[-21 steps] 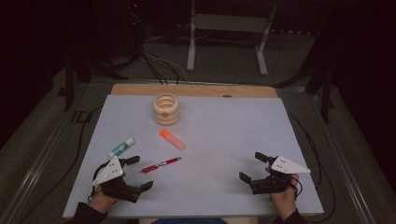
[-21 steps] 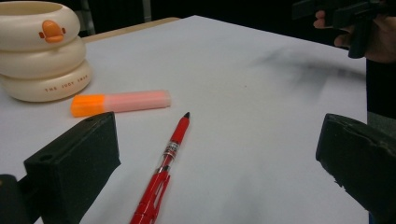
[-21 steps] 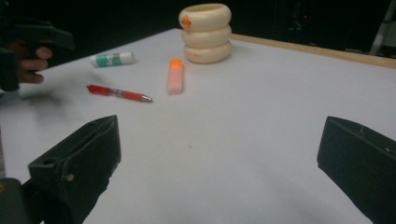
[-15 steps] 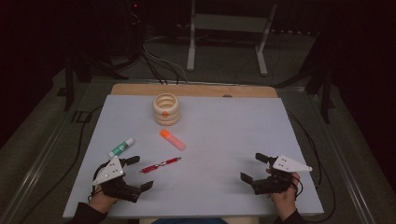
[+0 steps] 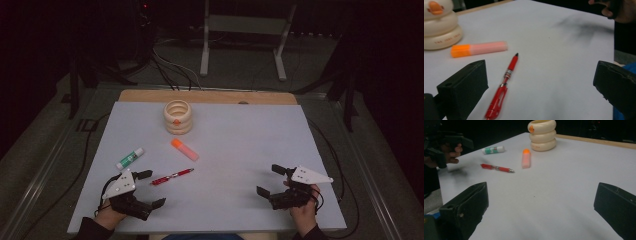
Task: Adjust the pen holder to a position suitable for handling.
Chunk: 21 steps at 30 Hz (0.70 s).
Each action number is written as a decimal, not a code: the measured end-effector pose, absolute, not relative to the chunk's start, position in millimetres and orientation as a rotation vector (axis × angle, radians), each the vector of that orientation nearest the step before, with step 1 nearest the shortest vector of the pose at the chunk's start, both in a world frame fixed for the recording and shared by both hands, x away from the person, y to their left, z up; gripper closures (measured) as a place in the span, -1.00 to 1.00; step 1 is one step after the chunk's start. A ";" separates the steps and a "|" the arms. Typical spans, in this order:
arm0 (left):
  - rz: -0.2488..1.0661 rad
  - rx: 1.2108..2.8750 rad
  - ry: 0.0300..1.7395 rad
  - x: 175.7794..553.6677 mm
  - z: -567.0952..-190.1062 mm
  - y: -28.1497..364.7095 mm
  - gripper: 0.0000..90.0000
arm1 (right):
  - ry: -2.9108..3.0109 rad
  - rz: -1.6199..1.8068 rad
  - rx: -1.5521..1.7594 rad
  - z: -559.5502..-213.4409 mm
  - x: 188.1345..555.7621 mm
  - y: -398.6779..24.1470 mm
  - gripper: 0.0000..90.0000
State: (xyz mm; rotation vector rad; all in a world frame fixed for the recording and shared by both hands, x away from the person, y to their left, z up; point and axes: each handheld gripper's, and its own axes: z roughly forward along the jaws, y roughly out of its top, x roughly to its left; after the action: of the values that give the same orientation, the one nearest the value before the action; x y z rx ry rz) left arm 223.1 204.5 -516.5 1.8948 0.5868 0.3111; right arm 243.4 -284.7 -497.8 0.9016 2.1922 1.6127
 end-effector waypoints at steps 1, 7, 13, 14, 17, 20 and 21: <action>0.311 1.895 0.587 223.1 -516.5 204.5 -1.00 | 2.192 1.606 0.893 -497.2 242.7 -283.9 -1.00; 0.272 1.915 0.520 218.1 -508.6 193.5 -1.00 | 2.190 1.618 0.883 -493.5 239.7 -280.6 -1.00; 0.254 1.895 0.525 220.6 -497.6 192.1 -1.00 | 2.206 1.615 0.889 -492.9 240.8 -279.3 -1.00; 0.254 1.895 0.525 220.6 -497.6 192.1 -1.00 | 2.205 1.619 0.893 -492.7 241.0 -279.5 -1.00; 0.272 1.893 0.509 223.2 -486.3 194.3 -1.00 | 2.203 1.621 0.889 -491.9 240.8 -279.6 -1.00; 0.270 1.884 0.514 225.8 -480.6 195.1 -1.00 | 2.195 1.635 0.890 -490.6 240.4 -280.2 -1.00; 0.277 1.878 0.510 228.4 -475.1 194.8 -1.00 | 2.193 1.632 0.892 -490.4 240.3 -280.3 -1.00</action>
State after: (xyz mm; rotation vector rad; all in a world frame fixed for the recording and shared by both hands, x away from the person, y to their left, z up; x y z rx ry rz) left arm 228.4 194.8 -475.1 1.8777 0.5097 0.2774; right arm 240.3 -280.3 -490.4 0.8919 2.1926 1.6325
